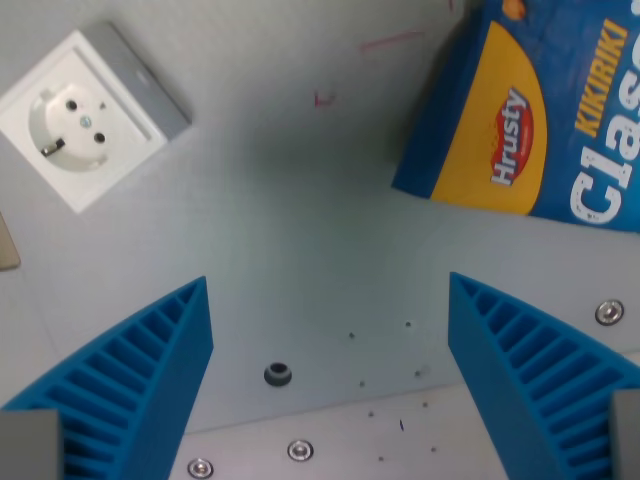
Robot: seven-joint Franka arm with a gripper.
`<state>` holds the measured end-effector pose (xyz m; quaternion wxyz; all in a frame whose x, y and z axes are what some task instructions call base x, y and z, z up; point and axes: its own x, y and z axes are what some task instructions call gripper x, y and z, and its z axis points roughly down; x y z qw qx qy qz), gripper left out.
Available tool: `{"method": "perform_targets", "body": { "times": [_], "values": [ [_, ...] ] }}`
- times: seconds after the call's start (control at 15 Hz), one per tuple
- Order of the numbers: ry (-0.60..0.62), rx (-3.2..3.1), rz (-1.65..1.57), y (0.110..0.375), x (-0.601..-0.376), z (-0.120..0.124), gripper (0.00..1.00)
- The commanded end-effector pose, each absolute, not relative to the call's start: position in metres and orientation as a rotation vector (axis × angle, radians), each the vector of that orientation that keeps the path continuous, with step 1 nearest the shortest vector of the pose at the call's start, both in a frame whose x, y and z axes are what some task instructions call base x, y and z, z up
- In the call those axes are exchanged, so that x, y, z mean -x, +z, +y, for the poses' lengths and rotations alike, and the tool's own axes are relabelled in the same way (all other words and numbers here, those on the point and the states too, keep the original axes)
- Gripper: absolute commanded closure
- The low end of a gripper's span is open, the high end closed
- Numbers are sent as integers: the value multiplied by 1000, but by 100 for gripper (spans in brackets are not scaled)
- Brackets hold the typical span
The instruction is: Move in gripper positive x
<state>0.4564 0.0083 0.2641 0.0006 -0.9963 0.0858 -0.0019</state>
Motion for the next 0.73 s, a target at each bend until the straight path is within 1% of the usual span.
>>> {"method": "perform_targets", "body": {
  "times": [0.07, 0.73],
  "values": [
    [19, 3136, 262, 265, -473, 2, 0],
    [19, 3136, 262, 264, -522, -7, 0]
  ]
}}
